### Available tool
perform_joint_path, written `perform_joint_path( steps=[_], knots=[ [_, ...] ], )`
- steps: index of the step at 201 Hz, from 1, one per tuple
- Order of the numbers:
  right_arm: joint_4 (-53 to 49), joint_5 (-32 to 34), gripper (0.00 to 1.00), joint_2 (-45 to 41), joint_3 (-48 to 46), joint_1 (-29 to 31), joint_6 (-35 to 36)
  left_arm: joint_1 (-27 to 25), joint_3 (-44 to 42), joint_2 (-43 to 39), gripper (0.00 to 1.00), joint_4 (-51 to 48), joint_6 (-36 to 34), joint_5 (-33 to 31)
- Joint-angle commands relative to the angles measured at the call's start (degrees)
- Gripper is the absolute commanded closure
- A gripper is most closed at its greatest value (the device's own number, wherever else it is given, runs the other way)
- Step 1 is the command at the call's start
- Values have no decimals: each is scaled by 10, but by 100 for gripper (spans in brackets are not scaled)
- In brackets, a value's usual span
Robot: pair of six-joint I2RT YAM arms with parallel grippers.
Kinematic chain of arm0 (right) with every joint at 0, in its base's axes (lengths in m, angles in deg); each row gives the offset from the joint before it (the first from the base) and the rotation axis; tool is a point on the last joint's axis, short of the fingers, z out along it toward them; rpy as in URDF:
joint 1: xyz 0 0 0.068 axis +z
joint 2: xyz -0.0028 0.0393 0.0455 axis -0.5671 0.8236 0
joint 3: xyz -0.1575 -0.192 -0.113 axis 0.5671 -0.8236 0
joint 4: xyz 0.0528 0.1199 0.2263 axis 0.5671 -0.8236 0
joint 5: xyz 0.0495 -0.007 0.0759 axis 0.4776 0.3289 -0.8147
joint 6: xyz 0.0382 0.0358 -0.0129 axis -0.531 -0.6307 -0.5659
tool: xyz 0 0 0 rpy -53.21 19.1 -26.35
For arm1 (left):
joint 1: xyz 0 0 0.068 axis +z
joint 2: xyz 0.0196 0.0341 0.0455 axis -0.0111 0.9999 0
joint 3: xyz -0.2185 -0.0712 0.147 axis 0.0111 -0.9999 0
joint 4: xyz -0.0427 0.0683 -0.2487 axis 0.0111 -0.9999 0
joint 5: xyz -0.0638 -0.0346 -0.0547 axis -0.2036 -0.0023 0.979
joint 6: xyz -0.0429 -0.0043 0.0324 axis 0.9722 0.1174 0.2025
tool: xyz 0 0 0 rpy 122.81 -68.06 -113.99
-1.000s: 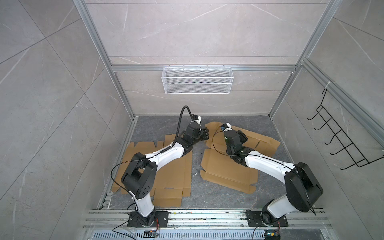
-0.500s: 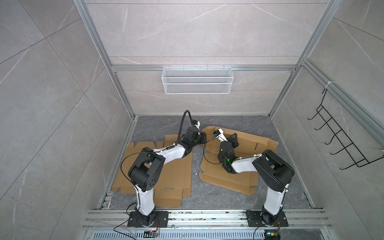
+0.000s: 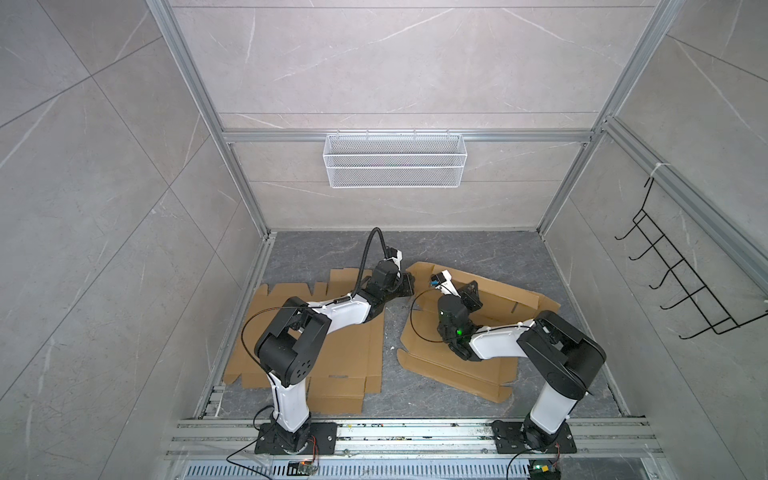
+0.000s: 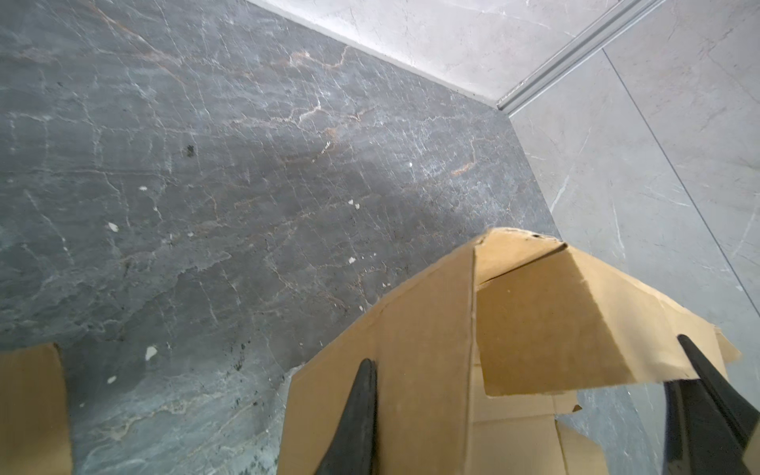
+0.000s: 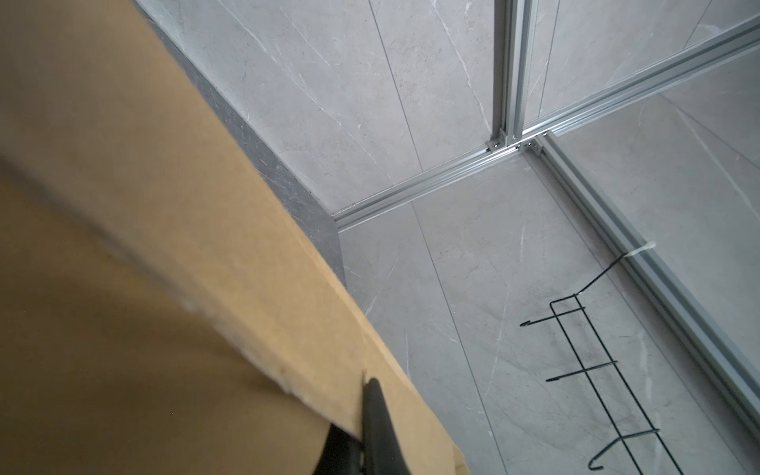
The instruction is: Fold the paper box
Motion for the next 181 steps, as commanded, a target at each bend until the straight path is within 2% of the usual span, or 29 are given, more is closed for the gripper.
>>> perform_joint_path(
  steps=[1, 25, 49, 65, 93, 126, 159, 181],
  knots=[
    [-111, 12, 100, -6, -7, 3, -92, -7, 32, -34, 91, -46, 16, 25],
    [-147, 16, 100, -6, -4, 3, -123, -21, 69, -42, 92, -112, 20, 27],
    [-173, 22, 100, -12, -3, 3, -146, -35, 76, -48, 92, -129, 51, 29],
    [-206, 24, 100, -20, 1, 3, -173, -47, 75, -49, 92, -124, 75, 34],
    [-296, 22, 100, -37, 17, -1, -239, -57, 65, -56, 89, -123, 69, 35],
    [-314, 26, 100, -41, 23, -1, -250, -58, 39, -73, 89, -122, 84, 47],
    [-400, 31, 100, -44, 46, -2, -320, -92, 9, -72, 89, -82, 130, 50],
    [-448, 33, 100, -45, 59, -1, -358, -114, -12, -72, 89, -60, 125, 33]
  ],
)
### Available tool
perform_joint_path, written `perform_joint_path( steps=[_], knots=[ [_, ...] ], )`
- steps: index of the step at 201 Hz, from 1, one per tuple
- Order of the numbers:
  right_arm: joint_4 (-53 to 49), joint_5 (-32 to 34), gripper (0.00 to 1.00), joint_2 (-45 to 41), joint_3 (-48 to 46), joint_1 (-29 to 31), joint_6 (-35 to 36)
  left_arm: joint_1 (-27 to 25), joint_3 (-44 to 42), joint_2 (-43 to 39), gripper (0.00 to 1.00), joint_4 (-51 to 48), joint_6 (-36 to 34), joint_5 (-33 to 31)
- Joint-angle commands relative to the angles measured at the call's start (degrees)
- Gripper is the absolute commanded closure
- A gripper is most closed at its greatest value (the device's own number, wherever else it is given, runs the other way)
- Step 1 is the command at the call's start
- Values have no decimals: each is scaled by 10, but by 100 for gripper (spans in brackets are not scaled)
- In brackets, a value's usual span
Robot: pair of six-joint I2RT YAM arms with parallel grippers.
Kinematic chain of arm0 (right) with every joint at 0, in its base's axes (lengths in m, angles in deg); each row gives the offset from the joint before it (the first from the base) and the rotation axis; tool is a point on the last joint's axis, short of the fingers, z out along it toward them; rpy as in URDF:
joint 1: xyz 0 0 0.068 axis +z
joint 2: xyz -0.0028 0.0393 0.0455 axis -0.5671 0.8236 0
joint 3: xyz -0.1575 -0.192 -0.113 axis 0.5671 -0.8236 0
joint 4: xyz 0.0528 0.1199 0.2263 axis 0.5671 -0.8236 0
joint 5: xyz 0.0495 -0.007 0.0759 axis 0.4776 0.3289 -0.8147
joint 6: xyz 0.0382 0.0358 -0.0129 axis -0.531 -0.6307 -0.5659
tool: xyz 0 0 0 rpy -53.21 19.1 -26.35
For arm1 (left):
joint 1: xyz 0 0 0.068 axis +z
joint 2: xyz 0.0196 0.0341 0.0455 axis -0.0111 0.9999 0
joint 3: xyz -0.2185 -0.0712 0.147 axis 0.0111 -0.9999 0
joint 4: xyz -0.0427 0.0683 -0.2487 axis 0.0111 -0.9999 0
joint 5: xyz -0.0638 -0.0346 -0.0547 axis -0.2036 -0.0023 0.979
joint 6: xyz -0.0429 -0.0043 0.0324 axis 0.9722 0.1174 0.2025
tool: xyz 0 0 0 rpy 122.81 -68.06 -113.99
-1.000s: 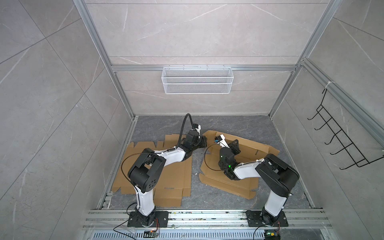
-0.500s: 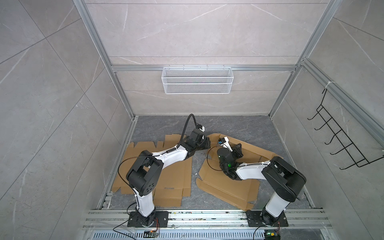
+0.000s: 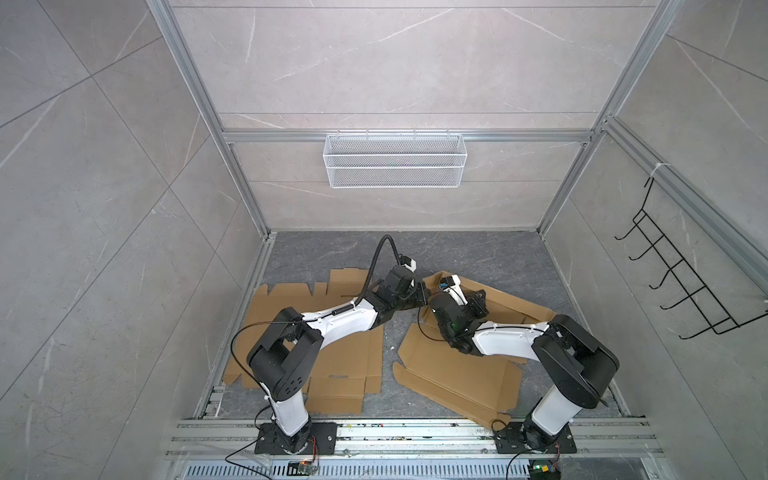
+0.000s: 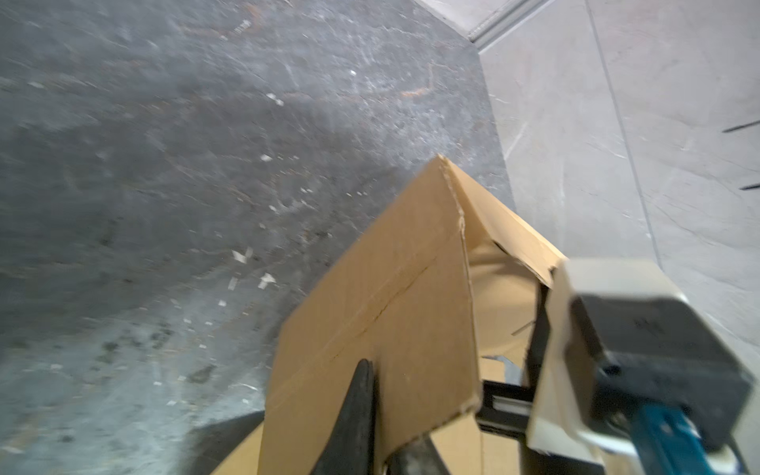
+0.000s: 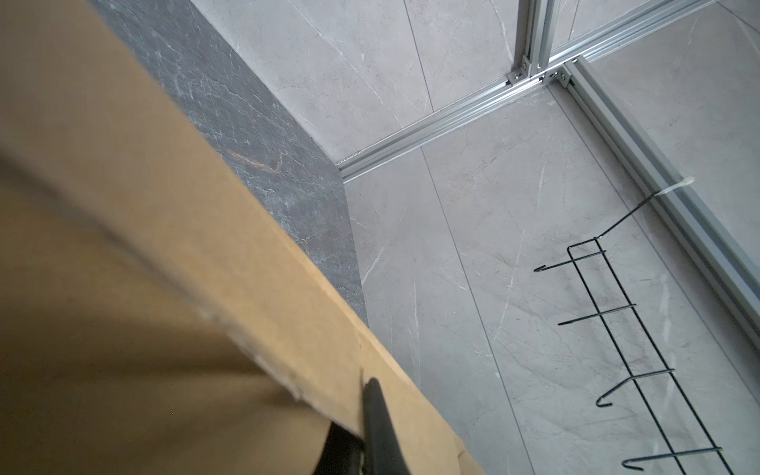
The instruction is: Fold the paper box
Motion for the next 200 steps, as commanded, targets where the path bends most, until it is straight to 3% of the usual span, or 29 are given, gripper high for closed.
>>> perform_joint_path(
  steps=[1, 48, 97, 132, 158, 200],
  knots=[
    [-95, -5, 100, -9, 16, 1, -76, -31, -22, -20, 89, 36, 27, 12],
    [-250, -30, 100, -34, 45, 3, -176, -34, -101, -32, 91, 73, -20, -55],
    [-337, -105, 84, -84, 63, 2, -207, -33, -153, -44, 92, 126, -58, -85],
    [-368, -199, 84, -118, 73, 3, -201, -34, -189, -39, 92, 178, -61, -91],
    [-371, -229, 86, -150, 64, 6, -180, -34, -198, -30, 92, 198, -57, -90],
    [-339, -187, 94, -150, 44, 28, -143, -33, -214, -39, 88, 209, -62, -83]
  ],
)
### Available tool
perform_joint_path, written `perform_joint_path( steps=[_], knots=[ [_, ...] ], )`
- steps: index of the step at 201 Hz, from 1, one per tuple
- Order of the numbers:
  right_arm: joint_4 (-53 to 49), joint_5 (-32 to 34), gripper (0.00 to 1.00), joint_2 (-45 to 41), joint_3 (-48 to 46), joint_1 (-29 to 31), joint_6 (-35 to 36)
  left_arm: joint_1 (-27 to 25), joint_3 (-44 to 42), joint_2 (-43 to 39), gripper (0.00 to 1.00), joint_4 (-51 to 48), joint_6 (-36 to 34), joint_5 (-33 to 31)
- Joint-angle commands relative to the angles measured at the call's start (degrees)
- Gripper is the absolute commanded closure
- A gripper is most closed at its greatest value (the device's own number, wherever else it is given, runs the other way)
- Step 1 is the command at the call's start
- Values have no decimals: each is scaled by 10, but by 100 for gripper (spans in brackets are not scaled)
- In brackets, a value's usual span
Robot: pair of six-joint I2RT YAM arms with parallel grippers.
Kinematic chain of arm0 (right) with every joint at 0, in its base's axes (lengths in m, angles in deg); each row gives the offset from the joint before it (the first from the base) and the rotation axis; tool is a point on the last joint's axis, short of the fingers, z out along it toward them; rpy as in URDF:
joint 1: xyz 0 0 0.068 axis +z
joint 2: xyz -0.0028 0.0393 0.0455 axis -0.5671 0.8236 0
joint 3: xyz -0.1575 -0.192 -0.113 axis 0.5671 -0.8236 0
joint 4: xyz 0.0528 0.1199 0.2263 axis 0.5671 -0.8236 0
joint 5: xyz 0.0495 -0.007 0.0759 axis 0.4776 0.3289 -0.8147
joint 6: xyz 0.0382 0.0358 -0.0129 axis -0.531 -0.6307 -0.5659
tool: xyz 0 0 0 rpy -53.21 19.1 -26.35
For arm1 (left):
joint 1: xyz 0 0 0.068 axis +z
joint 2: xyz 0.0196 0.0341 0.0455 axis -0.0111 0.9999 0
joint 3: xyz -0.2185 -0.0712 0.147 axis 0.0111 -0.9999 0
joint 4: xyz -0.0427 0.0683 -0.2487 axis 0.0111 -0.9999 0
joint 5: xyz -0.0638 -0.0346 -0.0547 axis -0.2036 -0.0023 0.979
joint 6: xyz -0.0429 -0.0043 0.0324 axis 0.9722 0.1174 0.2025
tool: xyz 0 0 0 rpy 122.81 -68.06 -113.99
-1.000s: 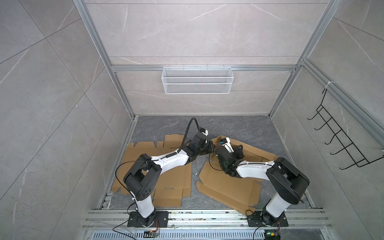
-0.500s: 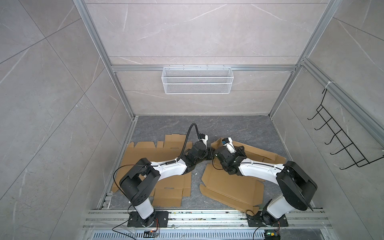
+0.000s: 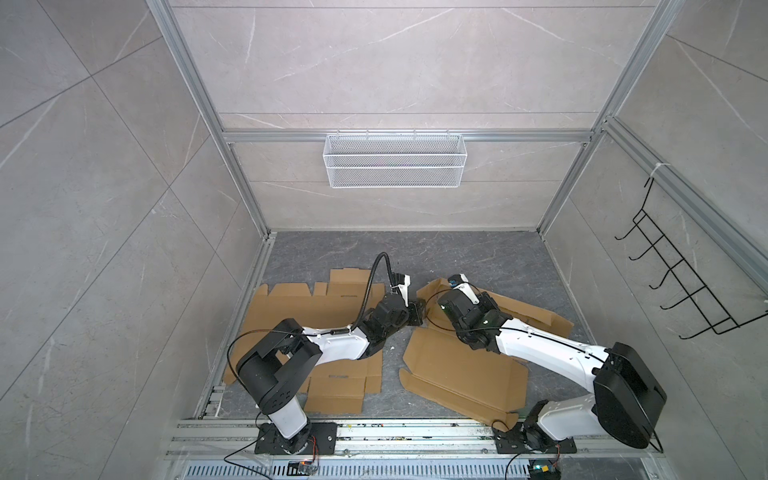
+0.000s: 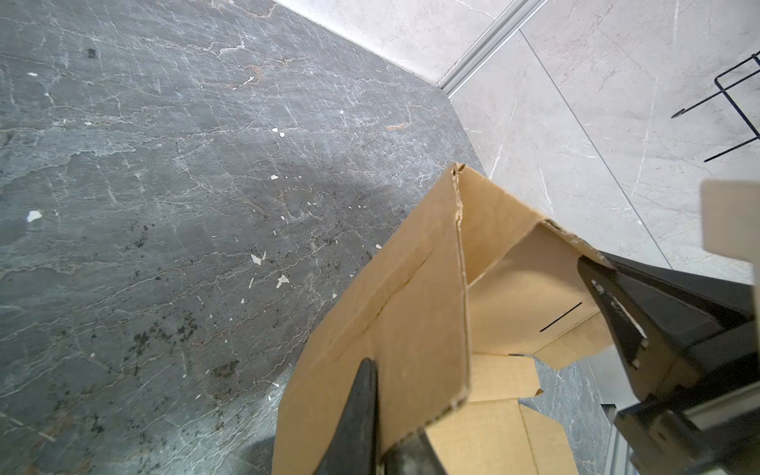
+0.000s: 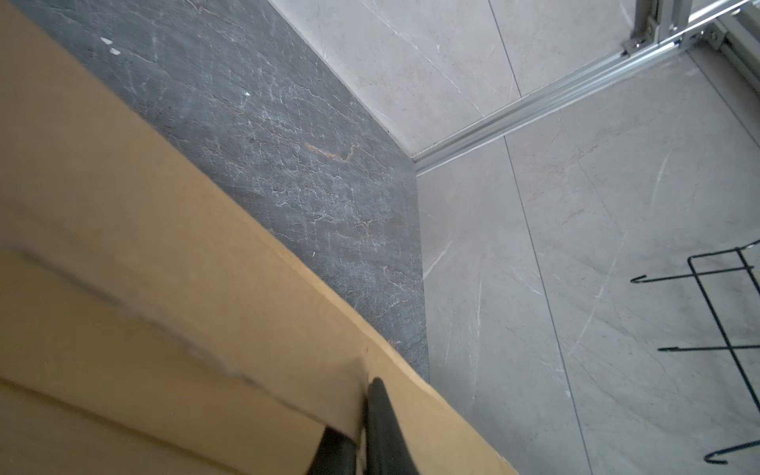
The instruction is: Fold the paper box
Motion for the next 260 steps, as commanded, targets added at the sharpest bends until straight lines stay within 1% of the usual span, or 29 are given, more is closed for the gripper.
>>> perform_joint_path(
  steps=[1, 21, 35, 52, 91, 104, 119, 136, 152, 165, 181, 203, 209, 219, 231, 247, 260],
  knots=[
    [12, -9, 94, 7, -16, 13, 14, -3, -21, 7, 88, -39, -12, 10],
    [25, 24, 97, 29, -14, 17, 23, 0, -22, -6, 83, -47, -22, 28],
    [52, 44, 99, 36, -24, 19, 48, 9, -20, -20, 77, -68, -33, 47],
    [82, 66, 100, 37, -35, 20, 76, 25, -21, -39, 73, -87, -49, 78],
    [157, 77, 100, 42, -59, 22, 152, 61, -3, -59, 63, -125, -76, 165],
    [172, 80, 100, 46, -62, 23, 167, 76, 8, -64, 58, -146, -91, 195],
    [173, 73, 100, 45, -65, 23, 170, 104, 16, -85, 52, -165, -116, 236],
    [185, 69, 100, 43, -70, 23, 183, 150, 24, -118, 45, -195, -147, 277],
    [194, 67, 100, 42, -73, 24, 193, 207, 36, -144, 41, -212, -163, 319],
    [196, 64, 100, 42, -73, 24, 195, 255, 47, -150, 40, -208, -169, 357],
    [200, 62, 100, 42, -74, 24, 198, 286, 77, -124, 39, -232, -205, 355],
    [208, 60, 100, 42, -78, 25, 202, 301, 150, -31, 39, -278, -244, 354],
    [211, 59, 100, 41, -78, 25, 203, 300, 170, -3, 38, -285, -252, 359],
    [213, 55, 100, 40, -78, 26, 204, 299, 197, 38, 38, -285, -260, 385],
    [215, 54, 100, 39, -78, 26, 205, 292, 219, 73, 37, -278, -272, 409],
    [218, 52, 100, 37, -78, 26, 208, 272, 237, 104, 35, -283, -312, 434],
    [218, 50, 100, 36, -78, 26, 211, 258, 254, 118, 34, -315, -350, 448]
  ],
)
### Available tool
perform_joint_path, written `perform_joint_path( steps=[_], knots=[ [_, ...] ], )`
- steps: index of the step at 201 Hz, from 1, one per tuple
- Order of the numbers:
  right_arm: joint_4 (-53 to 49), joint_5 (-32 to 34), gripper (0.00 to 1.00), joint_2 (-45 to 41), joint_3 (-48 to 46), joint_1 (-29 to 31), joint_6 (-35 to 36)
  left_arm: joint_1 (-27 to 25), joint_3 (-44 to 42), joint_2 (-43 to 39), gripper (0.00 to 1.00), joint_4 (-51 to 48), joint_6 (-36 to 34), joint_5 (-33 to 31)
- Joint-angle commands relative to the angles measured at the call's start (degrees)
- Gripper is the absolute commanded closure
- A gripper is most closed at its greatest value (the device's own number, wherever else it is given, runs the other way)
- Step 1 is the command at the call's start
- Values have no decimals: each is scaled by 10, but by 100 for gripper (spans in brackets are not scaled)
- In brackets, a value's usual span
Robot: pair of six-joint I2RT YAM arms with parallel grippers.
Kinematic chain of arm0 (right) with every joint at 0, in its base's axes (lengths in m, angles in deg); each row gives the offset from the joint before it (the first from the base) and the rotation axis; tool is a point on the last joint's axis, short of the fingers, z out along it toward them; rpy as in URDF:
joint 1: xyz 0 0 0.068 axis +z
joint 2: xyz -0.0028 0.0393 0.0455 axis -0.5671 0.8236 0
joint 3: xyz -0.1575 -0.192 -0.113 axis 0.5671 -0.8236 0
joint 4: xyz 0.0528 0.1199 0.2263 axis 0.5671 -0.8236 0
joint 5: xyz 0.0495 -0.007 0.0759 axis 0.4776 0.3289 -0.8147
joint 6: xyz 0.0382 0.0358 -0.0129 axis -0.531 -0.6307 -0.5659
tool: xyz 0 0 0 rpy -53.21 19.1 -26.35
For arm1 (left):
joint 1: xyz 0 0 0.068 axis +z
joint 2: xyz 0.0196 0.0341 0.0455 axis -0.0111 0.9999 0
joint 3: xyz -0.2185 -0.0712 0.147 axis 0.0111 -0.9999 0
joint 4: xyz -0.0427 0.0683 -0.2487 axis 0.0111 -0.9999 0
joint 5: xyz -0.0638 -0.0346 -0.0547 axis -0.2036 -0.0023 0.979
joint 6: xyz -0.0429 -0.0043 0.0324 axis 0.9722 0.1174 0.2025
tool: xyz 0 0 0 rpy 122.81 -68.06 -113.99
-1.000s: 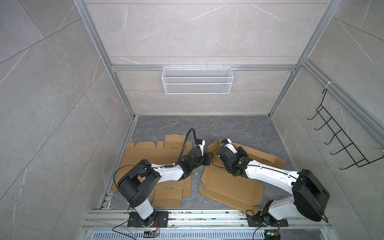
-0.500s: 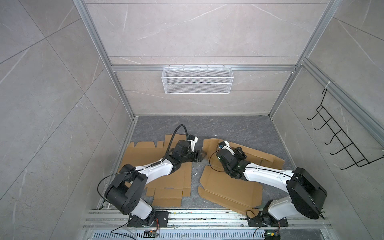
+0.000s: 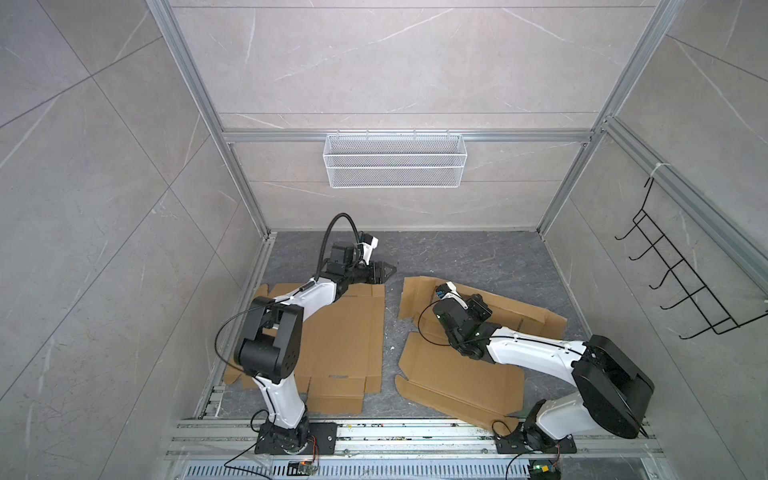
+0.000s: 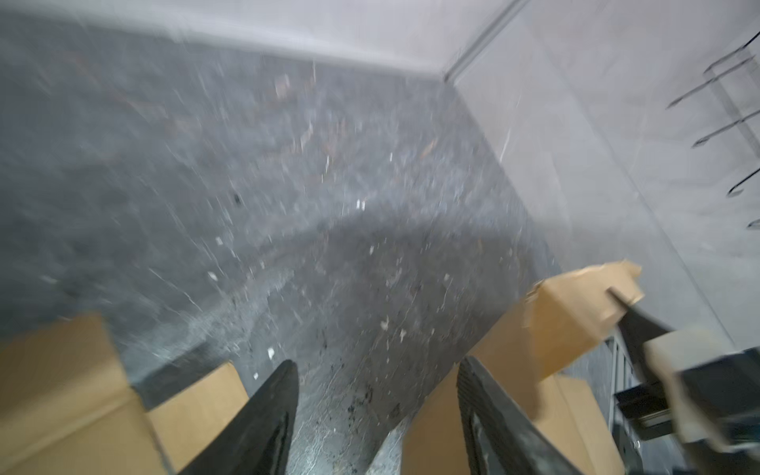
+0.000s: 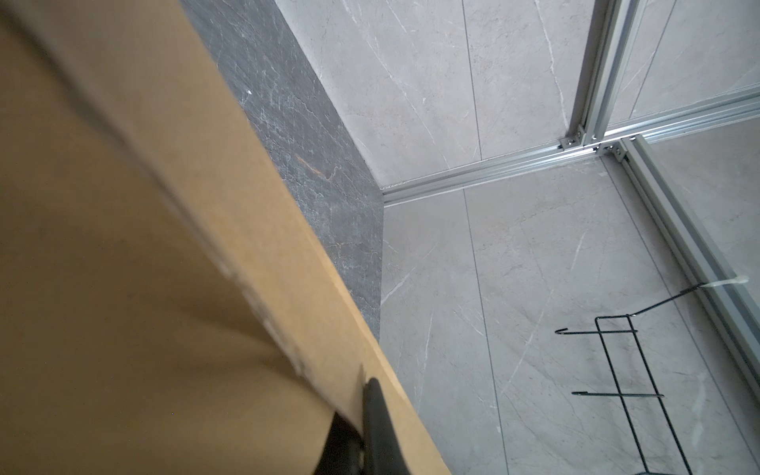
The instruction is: Fold the paper box
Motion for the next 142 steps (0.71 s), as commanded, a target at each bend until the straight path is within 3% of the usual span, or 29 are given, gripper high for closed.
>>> perform_joint_path(
  steps=[1, 50, 77, 142],
  knots=[
    [12, -17, 100, -3, -7, 7, 5, -31, 35, 20, 34, -53, -90, 68],
    [11, -20, 100, -16, -7, 7, 9, -46, 38, 8, 32, -132, -169, 121],
    [5, -16, 100, -23, -2, 7, 13, -70, 32, -22, 30, -193, -216, 118],
    [-7, -7, 100, -29, 3, 19, 16, -122, -1, -35, 24, -179, -195, 86]
  ],
)
